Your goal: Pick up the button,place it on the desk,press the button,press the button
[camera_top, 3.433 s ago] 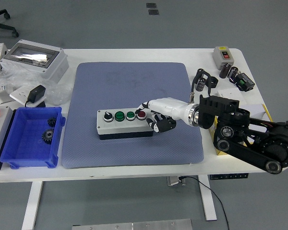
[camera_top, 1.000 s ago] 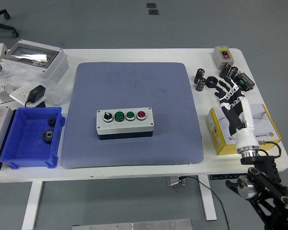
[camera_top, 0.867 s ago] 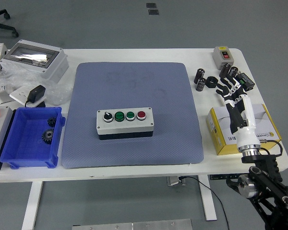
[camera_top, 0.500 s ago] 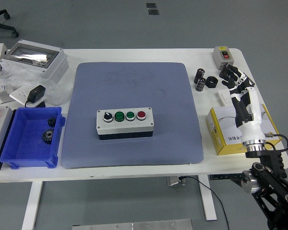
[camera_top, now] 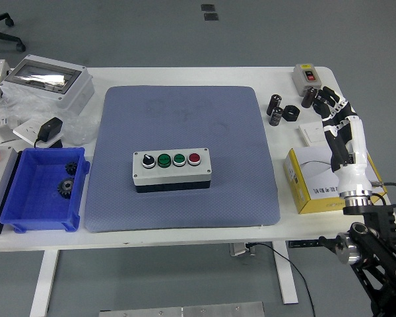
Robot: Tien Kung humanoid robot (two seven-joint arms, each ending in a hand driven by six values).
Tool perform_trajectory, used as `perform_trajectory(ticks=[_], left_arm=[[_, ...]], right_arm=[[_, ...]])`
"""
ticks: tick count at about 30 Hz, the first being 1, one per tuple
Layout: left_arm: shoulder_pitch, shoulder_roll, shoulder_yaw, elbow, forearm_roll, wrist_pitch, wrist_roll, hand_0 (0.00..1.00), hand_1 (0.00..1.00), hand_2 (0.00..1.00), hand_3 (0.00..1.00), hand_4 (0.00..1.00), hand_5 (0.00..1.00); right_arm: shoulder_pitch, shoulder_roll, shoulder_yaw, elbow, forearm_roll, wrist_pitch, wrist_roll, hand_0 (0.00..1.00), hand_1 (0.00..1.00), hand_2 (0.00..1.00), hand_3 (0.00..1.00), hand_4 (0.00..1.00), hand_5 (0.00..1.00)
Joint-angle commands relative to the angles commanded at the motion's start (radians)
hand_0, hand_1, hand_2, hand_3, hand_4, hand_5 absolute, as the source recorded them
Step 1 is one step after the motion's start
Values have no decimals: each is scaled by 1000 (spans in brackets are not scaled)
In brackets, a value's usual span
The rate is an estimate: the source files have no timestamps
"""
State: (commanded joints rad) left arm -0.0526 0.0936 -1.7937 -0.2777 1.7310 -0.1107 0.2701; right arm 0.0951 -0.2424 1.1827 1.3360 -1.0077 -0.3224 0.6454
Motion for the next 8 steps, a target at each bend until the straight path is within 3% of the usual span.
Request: perform_trajectory(ticks=[8], left_arm=[[1,-1,16,-1,-15,11,7,543,461,450,567,2,2]], right_arm=[[3,-3,12,33,-61,-33,-6,818,791,820,790,696,597]])
